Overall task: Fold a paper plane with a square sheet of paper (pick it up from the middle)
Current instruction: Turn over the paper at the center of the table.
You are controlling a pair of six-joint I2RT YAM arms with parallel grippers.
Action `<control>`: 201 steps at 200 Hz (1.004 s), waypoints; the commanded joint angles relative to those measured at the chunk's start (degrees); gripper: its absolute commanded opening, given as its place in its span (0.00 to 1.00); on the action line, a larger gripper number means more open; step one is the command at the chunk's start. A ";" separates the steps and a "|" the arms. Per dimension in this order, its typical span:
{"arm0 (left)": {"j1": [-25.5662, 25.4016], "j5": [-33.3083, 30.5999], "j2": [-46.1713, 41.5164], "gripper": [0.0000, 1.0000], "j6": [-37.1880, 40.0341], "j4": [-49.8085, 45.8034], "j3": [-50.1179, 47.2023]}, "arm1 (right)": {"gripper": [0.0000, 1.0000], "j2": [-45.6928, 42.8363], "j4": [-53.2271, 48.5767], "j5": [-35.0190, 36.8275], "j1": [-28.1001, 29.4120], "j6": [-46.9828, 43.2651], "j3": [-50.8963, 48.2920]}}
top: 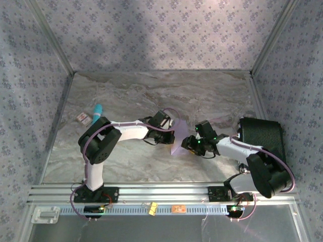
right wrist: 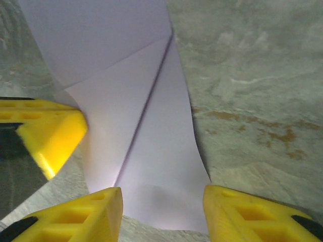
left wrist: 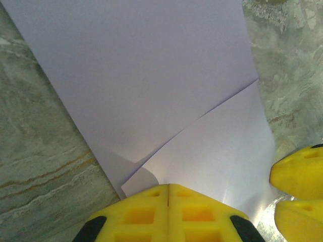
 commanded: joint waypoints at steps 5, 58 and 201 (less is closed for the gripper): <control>-0.42 -1.63 -0.06 0.03 -0.32 -3.59 -1.71 | 0.51 0.86 7.62 -2.57 -0.23 3.04 -2.34; -0.30 -0.93 -0.03 0.03 -1.03 -2.53 -1.88 | 0.55 3.58 11.23 -5.42 -1.97 0.87 1.45; 1.53 2.92 -0.26 0.03 -4.09 2.51 -4.07 | 0.49 9.68 13.44 -11.68 -7.79 -1.49 2.89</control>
